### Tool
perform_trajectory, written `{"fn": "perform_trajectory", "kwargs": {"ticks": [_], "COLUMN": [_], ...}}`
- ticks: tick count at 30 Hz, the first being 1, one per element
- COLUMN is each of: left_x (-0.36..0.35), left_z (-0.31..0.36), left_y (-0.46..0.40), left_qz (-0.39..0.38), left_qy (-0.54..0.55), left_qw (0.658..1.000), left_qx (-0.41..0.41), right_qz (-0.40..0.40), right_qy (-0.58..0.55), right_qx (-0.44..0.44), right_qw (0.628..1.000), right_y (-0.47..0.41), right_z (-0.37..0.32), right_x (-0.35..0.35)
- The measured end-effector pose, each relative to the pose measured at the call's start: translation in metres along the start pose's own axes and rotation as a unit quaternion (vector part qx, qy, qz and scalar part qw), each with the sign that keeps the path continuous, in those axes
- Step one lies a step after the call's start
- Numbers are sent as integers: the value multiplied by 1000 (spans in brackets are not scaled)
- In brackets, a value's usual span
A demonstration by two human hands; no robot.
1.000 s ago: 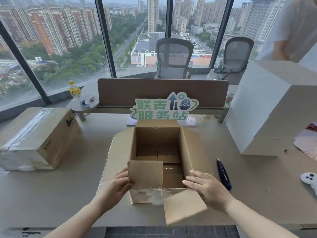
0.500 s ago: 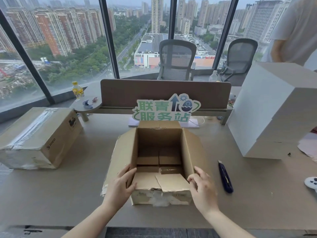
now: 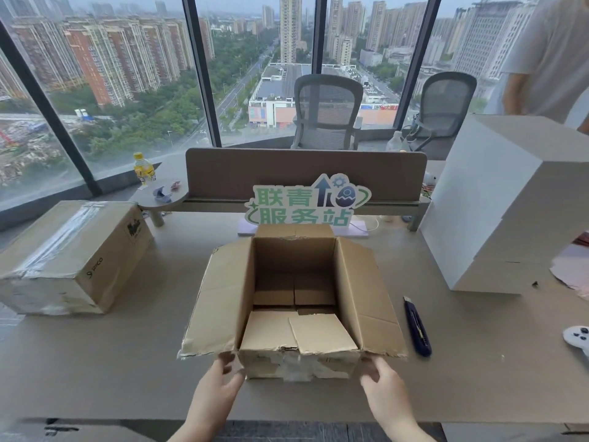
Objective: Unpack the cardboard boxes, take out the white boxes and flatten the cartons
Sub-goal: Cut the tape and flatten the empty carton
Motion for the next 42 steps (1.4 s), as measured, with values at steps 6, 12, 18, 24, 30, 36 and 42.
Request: {"fn": "perform_trajectory", "kwargs": {"ticks": [6,12,18,24,30,36,42], "left_x": [-7,22,64,75,65,55,31], "left_z": [26,86,150,161,166,129,78], "left_y": [1,6,0,-20,-17,3,9], "left_qz": [-44,-33,0,-14,-54,-138,-175], "left_qy": [179,243,238,210,276,258,228], "left_qw": [983,968,962,972,955,943,950], "left_qx": [17,-51,-132,-108,-97,-160,-123], "right_qz": [-28,38,33,-37,-42,-50,-156], "right_qy": [-115,-216,-257,-203,-239,-290,-242], "right_qx": [-6,69,175,149,138,202,163], "right_qw": [993,973,950,967,960,934,944], "right_y": [-4,-6,-6,-33,-38,-21,-11], "right_z": [-14,-72,-148,-153,-153,-123,-74], "right_x": [-9,29,74,74,70,87,57]}}
Point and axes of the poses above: each hand's wrist, its own y-axis away from the middle knuckle, its own x-axis out of the back of the hand, z = x × y, the point moved 5 cm from there along -y, towards the middle knuckle, and after that the axes turned 4 degrees about x, right-handed, at the moved point
